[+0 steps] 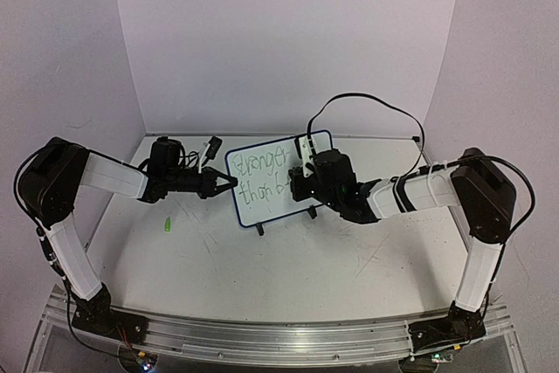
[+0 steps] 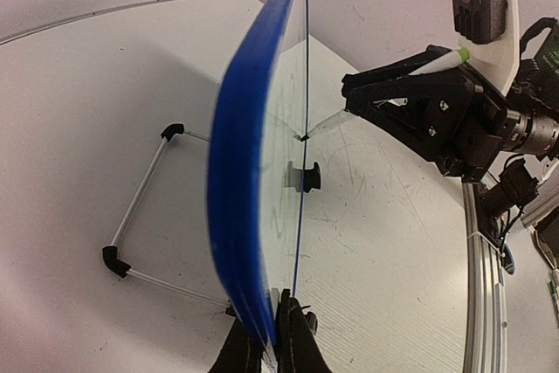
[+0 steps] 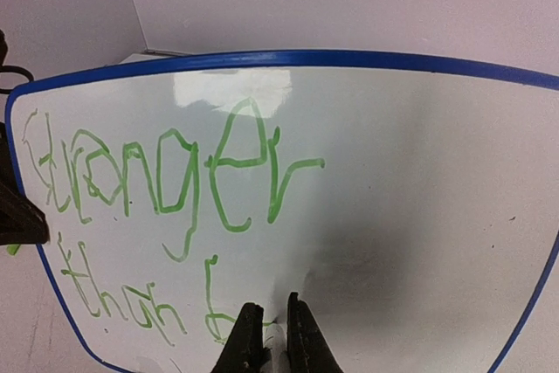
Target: Write a sentence on the whiteboard
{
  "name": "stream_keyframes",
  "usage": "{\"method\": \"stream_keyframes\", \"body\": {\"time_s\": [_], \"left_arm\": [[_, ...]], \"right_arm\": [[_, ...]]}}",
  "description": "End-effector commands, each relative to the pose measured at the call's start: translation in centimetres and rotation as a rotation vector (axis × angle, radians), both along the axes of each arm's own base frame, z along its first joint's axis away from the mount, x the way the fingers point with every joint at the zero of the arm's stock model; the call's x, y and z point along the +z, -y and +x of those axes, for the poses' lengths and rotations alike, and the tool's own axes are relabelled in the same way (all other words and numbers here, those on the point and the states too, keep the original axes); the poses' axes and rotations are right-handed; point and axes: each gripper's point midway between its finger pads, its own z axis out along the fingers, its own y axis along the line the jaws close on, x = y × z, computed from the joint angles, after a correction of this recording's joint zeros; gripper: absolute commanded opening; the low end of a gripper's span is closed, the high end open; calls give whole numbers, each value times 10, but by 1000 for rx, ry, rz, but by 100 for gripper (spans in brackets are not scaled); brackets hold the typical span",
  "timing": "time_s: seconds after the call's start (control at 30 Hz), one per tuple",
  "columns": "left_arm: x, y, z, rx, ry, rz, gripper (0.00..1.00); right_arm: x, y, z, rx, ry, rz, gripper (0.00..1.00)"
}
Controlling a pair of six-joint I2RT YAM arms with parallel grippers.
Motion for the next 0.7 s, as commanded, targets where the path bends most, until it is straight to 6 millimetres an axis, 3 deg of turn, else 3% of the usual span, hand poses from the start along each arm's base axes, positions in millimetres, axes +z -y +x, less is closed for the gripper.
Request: {"method": "stream_keyframes", "body": {"time_s": [0.0, 0.67], "left_arm": [[-18, -16, 21, 97, 58, 121, 0], [-19, -16, 20, 96, 55, 123, 0]], "right_arm": [[13, 12, 8, -69, 41, -3, 0], [33, 0, 10, -28, 95, 28, 0]]}}
